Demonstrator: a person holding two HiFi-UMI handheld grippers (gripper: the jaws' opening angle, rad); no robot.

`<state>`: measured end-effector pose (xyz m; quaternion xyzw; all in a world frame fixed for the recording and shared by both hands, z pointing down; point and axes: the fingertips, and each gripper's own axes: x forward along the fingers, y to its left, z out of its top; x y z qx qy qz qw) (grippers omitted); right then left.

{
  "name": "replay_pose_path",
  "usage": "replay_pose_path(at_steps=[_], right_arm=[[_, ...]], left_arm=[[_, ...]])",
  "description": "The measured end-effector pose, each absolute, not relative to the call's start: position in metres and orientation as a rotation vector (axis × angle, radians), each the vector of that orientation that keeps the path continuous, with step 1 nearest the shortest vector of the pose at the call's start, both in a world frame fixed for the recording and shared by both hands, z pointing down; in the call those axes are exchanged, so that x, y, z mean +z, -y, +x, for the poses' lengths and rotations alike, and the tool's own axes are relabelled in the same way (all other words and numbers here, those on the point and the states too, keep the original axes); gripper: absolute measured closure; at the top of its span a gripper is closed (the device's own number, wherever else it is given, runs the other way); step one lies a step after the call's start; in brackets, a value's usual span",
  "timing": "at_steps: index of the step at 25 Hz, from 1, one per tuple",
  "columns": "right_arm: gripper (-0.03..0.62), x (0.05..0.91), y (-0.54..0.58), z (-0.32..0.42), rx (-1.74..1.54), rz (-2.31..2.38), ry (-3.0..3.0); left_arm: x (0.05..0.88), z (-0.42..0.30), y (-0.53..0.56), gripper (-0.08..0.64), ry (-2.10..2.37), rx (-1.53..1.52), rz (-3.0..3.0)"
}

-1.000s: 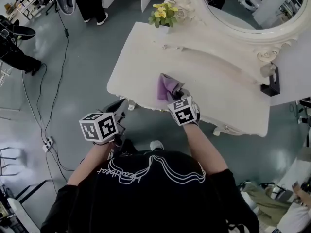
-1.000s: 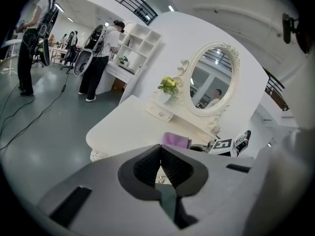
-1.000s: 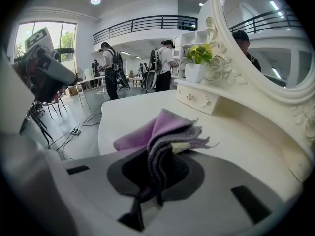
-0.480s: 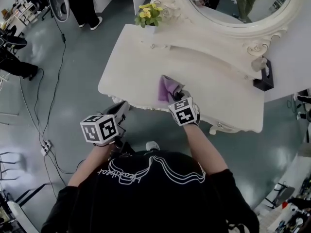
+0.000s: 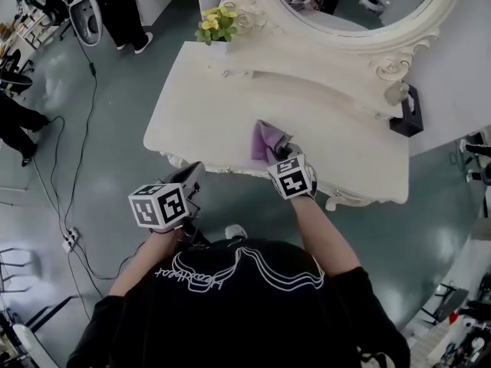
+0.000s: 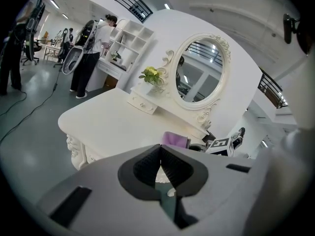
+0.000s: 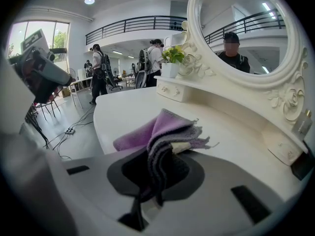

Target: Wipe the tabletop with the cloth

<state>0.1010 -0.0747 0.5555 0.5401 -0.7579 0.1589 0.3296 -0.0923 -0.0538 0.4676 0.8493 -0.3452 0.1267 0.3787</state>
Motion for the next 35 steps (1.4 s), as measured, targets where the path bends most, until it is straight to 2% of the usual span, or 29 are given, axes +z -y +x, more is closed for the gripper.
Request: replay_pose_path(at_steps=[35], right_arm=[[0.537,0.56,0.007,0.231,0.523,1.594,1.809]], left_arm=[[0.439,0.008,0.033,0.555,0.703,0.423,2.312]])
